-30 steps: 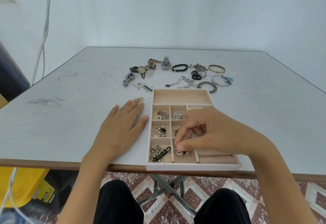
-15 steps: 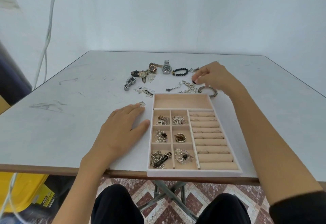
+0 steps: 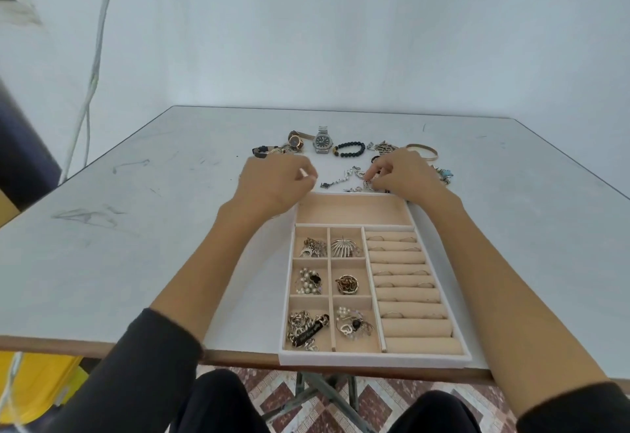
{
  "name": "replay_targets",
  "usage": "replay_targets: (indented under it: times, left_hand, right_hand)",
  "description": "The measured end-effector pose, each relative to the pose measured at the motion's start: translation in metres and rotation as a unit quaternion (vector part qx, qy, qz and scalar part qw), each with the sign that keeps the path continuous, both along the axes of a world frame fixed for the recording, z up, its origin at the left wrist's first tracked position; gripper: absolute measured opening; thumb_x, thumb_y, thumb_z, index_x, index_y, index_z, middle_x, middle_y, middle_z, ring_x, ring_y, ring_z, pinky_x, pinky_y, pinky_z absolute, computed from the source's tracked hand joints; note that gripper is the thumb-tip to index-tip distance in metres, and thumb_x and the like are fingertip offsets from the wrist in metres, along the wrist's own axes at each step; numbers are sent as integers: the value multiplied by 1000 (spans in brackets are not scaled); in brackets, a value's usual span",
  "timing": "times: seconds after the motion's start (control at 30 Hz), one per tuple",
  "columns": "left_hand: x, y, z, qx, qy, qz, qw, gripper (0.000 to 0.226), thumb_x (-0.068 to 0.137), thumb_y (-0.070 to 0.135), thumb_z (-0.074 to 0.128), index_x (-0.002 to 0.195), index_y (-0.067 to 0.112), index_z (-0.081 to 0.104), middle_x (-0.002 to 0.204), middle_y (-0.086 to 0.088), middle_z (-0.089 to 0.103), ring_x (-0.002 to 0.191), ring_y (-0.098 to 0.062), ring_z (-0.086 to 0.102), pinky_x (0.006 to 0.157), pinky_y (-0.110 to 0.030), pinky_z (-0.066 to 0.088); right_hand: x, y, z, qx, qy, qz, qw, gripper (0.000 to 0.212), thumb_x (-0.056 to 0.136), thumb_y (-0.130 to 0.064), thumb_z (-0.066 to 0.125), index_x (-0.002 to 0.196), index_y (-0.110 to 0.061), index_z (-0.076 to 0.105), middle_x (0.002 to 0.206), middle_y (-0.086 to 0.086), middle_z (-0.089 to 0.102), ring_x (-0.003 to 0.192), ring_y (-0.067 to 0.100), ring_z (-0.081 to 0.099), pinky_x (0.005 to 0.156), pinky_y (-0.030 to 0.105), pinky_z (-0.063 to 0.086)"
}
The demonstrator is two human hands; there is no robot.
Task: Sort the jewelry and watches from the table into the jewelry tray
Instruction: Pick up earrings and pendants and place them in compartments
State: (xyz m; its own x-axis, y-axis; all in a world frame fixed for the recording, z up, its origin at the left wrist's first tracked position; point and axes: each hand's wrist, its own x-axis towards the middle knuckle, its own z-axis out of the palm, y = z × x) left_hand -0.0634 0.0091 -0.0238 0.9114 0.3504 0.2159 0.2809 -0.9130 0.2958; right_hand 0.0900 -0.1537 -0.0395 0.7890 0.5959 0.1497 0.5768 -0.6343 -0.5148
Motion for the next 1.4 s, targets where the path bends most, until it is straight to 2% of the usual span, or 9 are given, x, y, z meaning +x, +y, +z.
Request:
replay_targets:
  times: [0.13, 0.3, 0.5, 0.83, 0.93, 1.1, 1.17, 1.3, 1.4]
  left_hand:
    - [36, -12, 3, 50, 6, -28, 998, 19, 92, 38, 53, 104, 33, 68, 108, 12, 66, 107, -16, 57, 97, -36, 37]
    - [59, -17, -3, 69, 59, -42, 995, 14, 87, 43, 63, 97, 37, 70, 111, 11, 66, 106, -16, 59, 86, -35, 33]
    - [63, -13, -4, 60, 54, -46, 996, 6, 84, 40, 66, 84, 34, 68, 97, 12, 66, 97, -14, 60, 82, -33, 40]
    - [52, 1, -7, -178, -87, -68, 978, 7, 83, 26, 71, 79, 26, 66, 75, 11, 64, 72, -3, 57, 78, -27, 48]
    - [39, -1, 2, -251, -153, -66, 954, 3, 84, 20, 71, 86, 19, 69, 86, 0, 71, 84, -11, 63, 84, -26, 49]
    - [17, 0, 11, -351, -242, -63, 902, 10, 85, 18, 69, 93, 11, 69, 87, -4, 71, 79, -9, 61, 62, -9, 45]
    - [9, 0, 13, -382, -271, -63, 881, 8, 86, 18, 69, 92, 14, 68, 89, -7, 71, 81, -10, 62, 69, -13, 47]
    - [-8, -5, 17, -410, -313, -60, 854, 3, 88, 17, 66, 91, 16, 66, 78, 6, 68, 69, 2, 57, 59, -5, 40]
    - [-20, -6, 16, -423, -332, -73, 840, 1, 90, 17, 64, 91, 17, 65, 81, 9, 71, 73, -1, 59, 64, -11, 43]
  right_hand:
    - [4, -1, -3, 8, -25, -6, 1000, 9, 78, -15, 69, 84, -21, 71, 73, -7, 59, 70, 11, 56, 57, 23, 39]
    - [7, -4, -3, 127, 15, -9, 992, 7, 82, -14, 68, 88, -13, 71, 81, 0, 64, 70, 7, 53, 72, 31, 44]
    - [5, -2, 3, 192, 39, -21, 980, 10, 84, -14, 67, 93, -10, 70, 71, -6, 57, 65, 3, 49, 65, 22, 40]
    - [3, -1, 5, 210, 69, -11, 975, 8, 85, -12, 67, 93, -9, 69, 72, 0, 60, 61, 6, 53, 55, 15, 38]
    - [1, -1, 6, 206, 71, -8, 976, 6, 86, -13, 67, 91, -12, 68, 78, 6, 65, 60, 8, 57, 47, 9, 38]
    - [-2, -2, 6, 211, 68, -3, 975, 5, 86, -12, 68, 90, -10, 69, 78, 12, 67, 58, 11, 58, 43, 7, 39]
    - [-4, -3, 7, 213, 73, 3, 974, 9, 85, -11, 68, 93, -7, 70, 72, 10, 65, 56, 11, 58, 43, 7, 39]
    - [-9, -4, 9, 211, 78, 8, 974, 10, 85, -10, 68, 93, -6, 70, 68, 6, 64, 56, 12, 58, 44, 7, 38]
    - [-15, -5, 14, 216, 83, 16, 973, 9, 84, -11, 68, 92, -7, 70, 71, 7, 64, 57, 12, 59, 45, 8, 39]
